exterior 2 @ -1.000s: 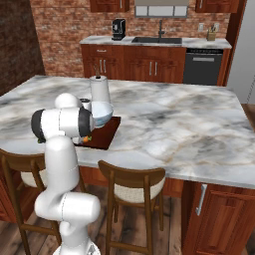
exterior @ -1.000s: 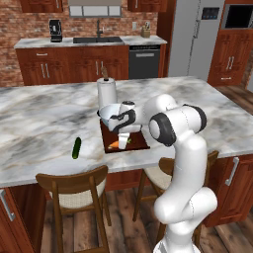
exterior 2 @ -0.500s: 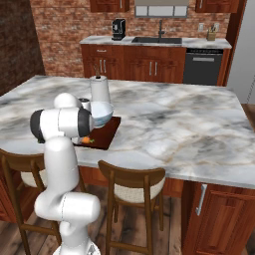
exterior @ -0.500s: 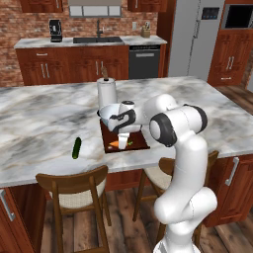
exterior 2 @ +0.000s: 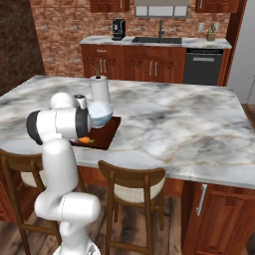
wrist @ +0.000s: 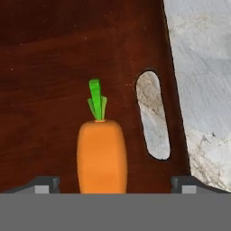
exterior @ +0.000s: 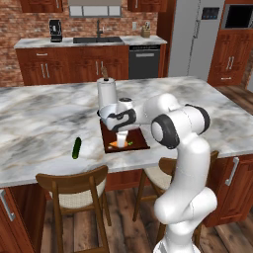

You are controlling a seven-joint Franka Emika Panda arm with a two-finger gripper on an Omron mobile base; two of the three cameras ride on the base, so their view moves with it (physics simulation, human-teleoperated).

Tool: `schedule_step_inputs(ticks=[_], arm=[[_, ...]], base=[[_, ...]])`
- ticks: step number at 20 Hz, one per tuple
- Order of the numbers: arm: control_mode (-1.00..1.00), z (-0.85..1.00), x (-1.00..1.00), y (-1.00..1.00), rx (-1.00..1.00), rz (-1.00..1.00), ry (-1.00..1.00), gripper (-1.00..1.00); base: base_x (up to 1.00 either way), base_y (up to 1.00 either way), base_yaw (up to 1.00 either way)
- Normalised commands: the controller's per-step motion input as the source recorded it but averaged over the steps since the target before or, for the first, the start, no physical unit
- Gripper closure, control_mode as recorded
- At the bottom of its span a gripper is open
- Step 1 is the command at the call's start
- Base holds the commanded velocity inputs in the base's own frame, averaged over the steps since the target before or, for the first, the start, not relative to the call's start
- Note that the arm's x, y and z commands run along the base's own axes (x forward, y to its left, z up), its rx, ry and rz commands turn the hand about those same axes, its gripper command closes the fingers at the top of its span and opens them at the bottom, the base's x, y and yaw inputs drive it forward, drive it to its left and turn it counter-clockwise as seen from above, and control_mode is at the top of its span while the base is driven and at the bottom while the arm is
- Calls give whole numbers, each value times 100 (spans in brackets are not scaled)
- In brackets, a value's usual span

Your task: Place the two vegetables and bowl onto the tray for setting up a vegetable dip station.

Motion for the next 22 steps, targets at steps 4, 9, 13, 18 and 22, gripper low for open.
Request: schedule_step_inputs(ticks=[4,9,13,18,22], arm=[[-100,26,-19,17,-9,0,-3,-100],[-100,23,-21,25,-10,4,-7,-100],[-100,22,-13,26,-6,14,-6,-100],[-100,15,-8,28,-1,24,-8,-100],[-100,9,-9,27,0,30,-9,-100]], base=[[0,0,0],[0,0,0],[0,0,0],[0,0,0],[0,0,0]])
